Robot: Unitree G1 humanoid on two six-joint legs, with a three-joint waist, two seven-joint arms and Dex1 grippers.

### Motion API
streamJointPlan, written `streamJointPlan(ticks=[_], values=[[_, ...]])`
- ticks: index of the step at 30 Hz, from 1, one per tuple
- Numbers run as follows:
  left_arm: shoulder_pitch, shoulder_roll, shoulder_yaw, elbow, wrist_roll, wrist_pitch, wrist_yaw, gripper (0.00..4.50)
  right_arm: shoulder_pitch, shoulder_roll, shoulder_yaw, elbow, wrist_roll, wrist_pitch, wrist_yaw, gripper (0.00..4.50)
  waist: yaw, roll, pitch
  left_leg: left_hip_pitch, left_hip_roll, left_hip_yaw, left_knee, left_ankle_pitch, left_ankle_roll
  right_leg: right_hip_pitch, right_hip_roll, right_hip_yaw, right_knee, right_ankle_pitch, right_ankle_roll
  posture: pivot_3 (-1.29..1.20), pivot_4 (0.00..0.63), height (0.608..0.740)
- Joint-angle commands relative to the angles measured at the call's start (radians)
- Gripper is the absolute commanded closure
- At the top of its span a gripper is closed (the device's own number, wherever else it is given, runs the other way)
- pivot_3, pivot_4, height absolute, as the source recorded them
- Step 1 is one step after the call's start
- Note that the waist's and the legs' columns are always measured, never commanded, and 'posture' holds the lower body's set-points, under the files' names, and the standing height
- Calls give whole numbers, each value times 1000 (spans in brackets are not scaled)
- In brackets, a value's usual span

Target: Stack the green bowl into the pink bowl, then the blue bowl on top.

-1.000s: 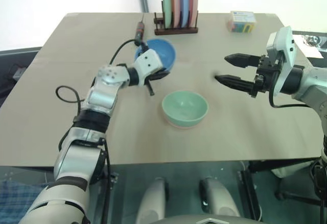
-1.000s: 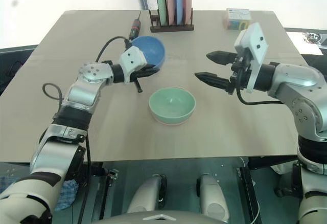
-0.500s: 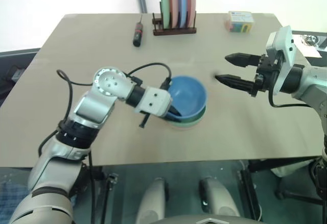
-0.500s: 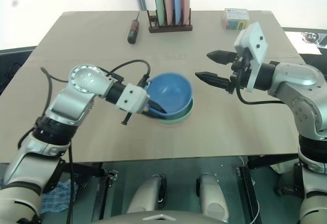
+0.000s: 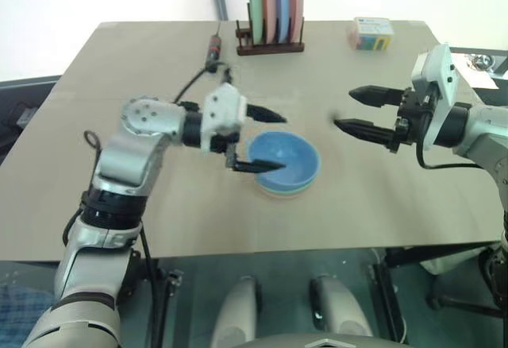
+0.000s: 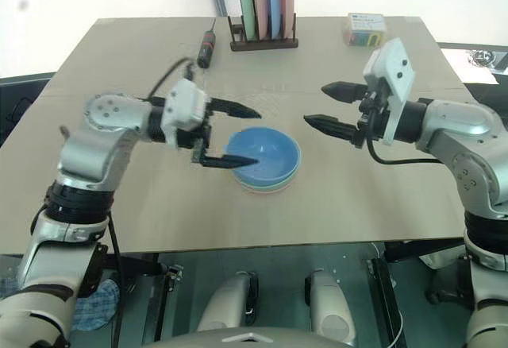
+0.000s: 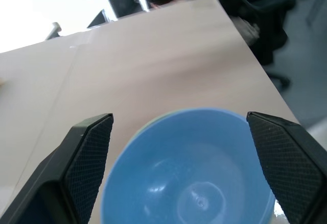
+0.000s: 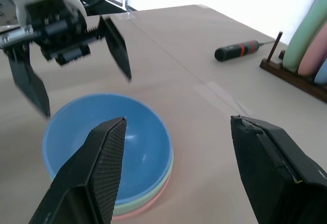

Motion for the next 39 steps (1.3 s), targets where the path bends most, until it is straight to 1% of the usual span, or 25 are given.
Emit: streamJointPlan(ticks=[1, 4, 6, 10, 13, 17, 21, 26, 32, 39], values=[[102, 28, 114, -104, -78, 95, 90, 21, 71, -7, -90, -5, 9, -69, 7, 1091, 1, 0, 0, 0, 0, 0, 0, 0, 0, 0, 0, 0, 0, 0, 0, 0, 150, 740], [251, 44, 204, -187, -109, 151, 174, 21, 169, -21, -140, 21, 20, -87, 29, 1091, 4, 0, 0, 0, 0, 0, 1, 0, 0, 0, 0, 0, 0, 0, 0, 0, 150, 740], [370, 47, 257, -240, -96, 159, 231, 21, 239, -35, -173, 61, 21, -106, 62, 1091, 4, 0, 0, 1, 0, 0, 1, 0, 0, 2, 0, 0, -1, 0, 0, 0, 150, 740], [563, 25, 349, -320, -78, 146, 332, 21, 365, -63, -223, 154, -14, -219, 160, 1091, 5, 0, 0, 2, 0, 0, 1, 0, 0, 2, 0, 0, -1, 0, 0, 0, 150, 740], [678, 9, 401, -353, -78, 111, 364, 21, 432, -95, -226, 241, -50, -314, 249, 1091, 6, 0, 0, 3, 0, 1, 1, 0, 0, 3, -1, 0, 0, -2, -3, 0, 150, 740], [774, -14, 442, -370, -80, 56, 385, 21, 471, -121, -221, 346, -97, -448, 347, 1091, 6, 0, 0, 4, 1, 2, 1, 0, 0, 3, 0, 1, 0, -4, -1, 0, 150, 740], [825, -35, 464, -381, -82, -1, 395, 21, 479, -110, -249, 451, -108, -595, 439, 1091, 6, 0, 0, 4, 1, 3, 2, 0, 0, 3, 0, 2, 0, -4, -1, 0, 150, 740], [852, -43, 468, -386, -89, -44, 398, 21, 482, -78, -273, 522, -92, -765, 530, 1091, 6, 0, -1, 4, 1, 3, 2, 0, 0, 3, 0, 2, 0, -4, -1, 0, 150, 740], [854, -44, 474, -394, -124, -74, 394, 21, 491, -67, -291, 497, -50, -769, 550, 1091, 6, 0, -1, 4, 1, 3, 2, 0, 0, 3, 0, 3, 0, -4, -1, 0, 150, 740], [853, -30, 459, -369, -138, -119, 349, 21, 518, -65, -297, 469, -40, -769, 531, 1091, 6, 0, -1, 4, 1, 3, 2, 0, 0, 3, 0, 3, 0, -4, -1, 0, 150, 740]])
